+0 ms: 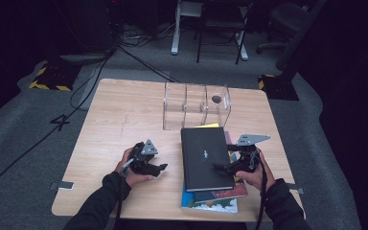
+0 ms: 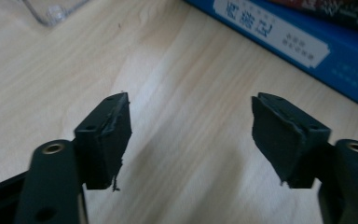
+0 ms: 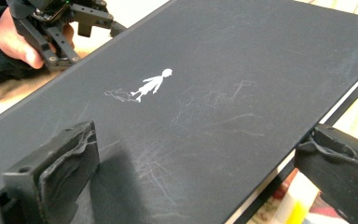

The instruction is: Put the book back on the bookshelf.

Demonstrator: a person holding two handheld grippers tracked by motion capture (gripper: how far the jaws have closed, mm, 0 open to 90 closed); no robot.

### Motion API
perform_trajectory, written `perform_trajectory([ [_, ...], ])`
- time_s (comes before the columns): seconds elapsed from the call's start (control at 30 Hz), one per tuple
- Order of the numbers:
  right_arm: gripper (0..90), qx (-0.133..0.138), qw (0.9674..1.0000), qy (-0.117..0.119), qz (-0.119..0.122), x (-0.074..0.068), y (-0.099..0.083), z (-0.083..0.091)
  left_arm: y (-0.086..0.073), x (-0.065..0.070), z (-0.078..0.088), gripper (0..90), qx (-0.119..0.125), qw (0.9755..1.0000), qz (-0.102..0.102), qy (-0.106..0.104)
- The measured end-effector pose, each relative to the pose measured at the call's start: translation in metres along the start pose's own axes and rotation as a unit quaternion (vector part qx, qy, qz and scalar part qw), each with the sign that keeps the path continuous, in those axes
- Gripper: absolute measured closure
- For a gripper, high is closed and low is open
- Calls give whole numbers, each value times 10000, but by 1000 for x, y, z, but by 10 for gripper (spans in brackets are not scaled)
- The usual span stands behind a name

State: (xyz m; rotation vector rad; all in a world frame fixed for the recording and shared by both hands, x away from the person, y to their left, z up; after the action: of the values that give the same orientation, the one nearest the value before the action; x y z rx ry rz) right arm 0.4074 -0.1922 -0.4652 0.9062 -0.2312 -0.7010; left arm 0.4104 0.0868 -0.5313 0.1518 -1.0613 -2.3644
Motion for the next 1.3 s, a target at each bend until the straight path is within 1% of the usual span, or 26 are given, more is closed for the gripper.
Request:
perform_trajectory([
  [0.03,3,5,10000,27,7,0,1,-2,4,0,-2,303,30,10000,26,-49],
  [0.07,3,11,10000,44,26,0,2,-3,8,0,-4,305,69,10000,13,-58],
  [0.1,3,6,10000,68,33,0,3,-4,12,-1,-6,316,126,9999,45,-79],
  [0.13,3,4,10000,79,49,0,4,-5,16,-2,-8,336,168,9998,-2,-74],
  [0.23,3,10,9999,133,74,1,5,-7,25,-3,-15,371,258,9996,67,-114],
  [0.27,3,15,9999,153,78,1,5,-7,28,-6,-19,377,330,9993,109,-125],
  [0.3,3,15,9999,153,78,1,5,-7,28,-6,-19,386,330,9993,109,-125],
  [0.43,3,30,9998,168,108,1,6,-8,34,-12,-29,393,385,9989,229,-142],
  [0.5,4,41,9998,159,135,1,6,-8,35,-14,-31,424,434,9986,253,-148],
  [0.53,4,41,9998,159,135,1,6,-8,36,-15,-32,424,463,9984,265,-163],
  [0.6,4,57,9997,158,148,0,6,-8,39,-19,-33,439,534,9980,306,-163],
  [0.63,4,78,9997,165,171,0,7,-8,40,-20,-32,464,609,9975,324,-166],
  [0.7,4,83,9997,168,182,0,7,-8,42,-21,-32,473,667,9968,384,-201],
  [0.73,4,93,9996,175,200,0,7,-8,43,-23,-32,474,708,9965,405,-190],
  [0.77,4,98,9995,197,210,1,8,-9,44,-25,-32,482,748,9963,407,-134],
  [0.8,4,107,9995,226,210,0,8,-9,46,-26,-32,492,816,9954,472,-184],
  [0.9,4,127,9993,238,252,0,9,-10,50,-28,-32,508,843,9951,495,-154],
  [0.93,4,134,9993,242,252,0,9,-10,50,-28,-32,512,843,9951,495,-154],
  [0.97,4,144,9993,243,251,0,9,-10,52,-28,-34,516,820,9958,385,-95],
  [1.0,4,151,9993,244,251,0,9,-10,52,-28,-34,518,825,9958,375,-90],
  [1.07,4,159,9992,241,264,0,9,-10,52,-28,-35,530,842,9957,376,-128],
  [1.1,4,168,9992,240,281,0,9,-10,52,-28,-36,542,887,9953,338,-198],
  [1.17,4,174,9991,243,301,0,9,-10,52,-28,-37,585,910,9951,309,-229],
  [1.2,4,191,9991,236,311,-1,10,-10,53,-26,-37,615,936,9948,254,-303],
  [1.27,4,208,9989,222,348,-1,10,-10,53,-23,-37,731,951,9947,71,-397],
  [1.3,4,208,9989,222,348,-1,10,-10,53,-23,-37,786,951,9947,71,-397],
])
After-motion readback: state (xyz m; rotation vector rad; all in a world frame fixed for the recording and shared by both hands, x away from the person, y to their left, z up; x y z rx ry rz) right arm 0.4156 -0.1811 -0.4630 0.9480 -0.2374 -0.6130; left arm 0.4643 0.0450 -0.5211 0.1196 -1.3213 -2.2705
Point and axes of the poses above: each handheld gripper's, and its own axes: z roughly backward along the jaws, y roughly out of its top, x roughly to its right, the point moved 6 cm from there along -z, roughly forward along the jaws, and after that the axes turned 8 degrees about -y, right-handed, at the moved point
